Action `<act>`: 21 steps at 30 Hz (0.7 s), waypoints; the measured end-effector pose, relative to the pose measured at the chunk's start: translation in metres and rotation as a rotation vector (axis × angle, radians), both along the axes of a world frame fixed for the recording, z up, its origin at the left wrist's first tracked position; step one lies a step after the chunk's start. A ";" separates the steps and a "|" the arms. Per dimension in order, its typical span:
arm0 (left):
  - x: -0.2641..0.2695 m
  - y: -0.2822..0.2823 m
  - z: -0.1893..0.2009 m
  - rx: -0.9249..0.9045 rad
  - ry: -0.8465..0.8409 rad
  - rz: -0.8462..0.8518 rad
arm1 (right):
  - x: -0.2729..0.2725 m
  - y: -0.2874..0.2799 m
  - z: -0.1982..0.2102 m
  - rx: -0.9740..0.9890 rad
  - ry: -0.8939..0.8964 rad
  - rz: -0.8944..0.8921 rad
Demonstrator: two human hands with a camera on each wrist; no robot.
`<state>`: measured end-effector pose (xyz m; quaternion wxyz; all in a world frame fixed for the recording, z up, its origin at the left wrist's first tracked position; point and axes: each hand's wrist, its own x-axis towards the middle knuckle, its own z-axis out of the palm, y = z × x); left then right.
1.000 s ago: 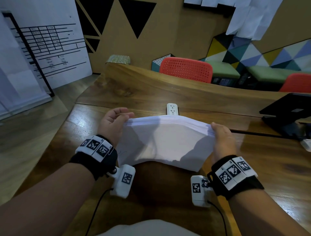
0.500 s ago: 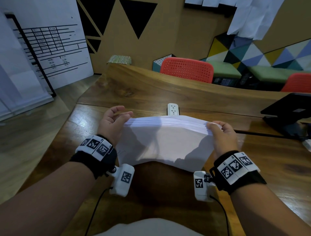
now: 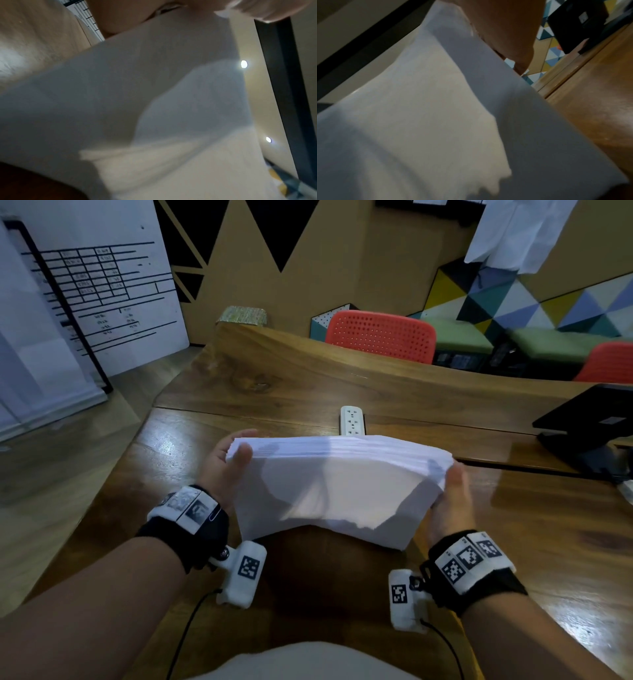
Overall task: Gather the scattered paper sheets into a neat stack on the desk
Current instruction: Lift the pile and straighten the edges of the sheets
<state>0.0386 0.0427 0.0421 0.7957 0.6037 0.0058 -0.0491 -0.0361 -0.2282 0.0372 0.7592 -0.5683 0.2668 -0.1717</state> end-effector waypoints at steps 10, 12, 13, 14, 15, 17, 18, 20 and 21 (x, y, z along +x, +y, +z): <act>-0.008 -0.005 0.008 0.297 -0.050 0.120 | 0.002 0.007 0.001 -0.313 -0.135 -0.002; -0.006 -0.003 0.004 0.255 -0.050 0.078 | 0.003 0.005 -0.006 -0.331 -0.074 0.011; -0.005 -0.001 0.003 0.224 -0.045 0.066 | 0.003 0.005 -0.006 -0.325 -0.037 0.013; -0.003 -0.001 0.002 0.200 -0.032 0.052 | 0.003 0.005 -0.007 -0.309 -0.018 0.015; -0.002 -0.001 0.002 0.194 -0.015 0.055 | 0.003 0.004 -0.007 -0.284 -0.024 0.018; 0.004 -0.001 0.004 0.154 0.005 0.119 | 0.002 0.003 -0.003 -0.213 -0.050 0.025; 0.007 -0.001 0.006 0.134 0.022 0.155 | 0.002 0.002 0.001 -0.177 -0.061 0.028; 0.012 -0.003 0.006 0.141 0.020 0.198 | 0.005 0.001 0.007 -0.142 -0.057 0.014; 0.013 -0.004 0.007 0.155 0.017 0.205 | 0.007 -0.001 0.008 -0.151 -0.031 0.013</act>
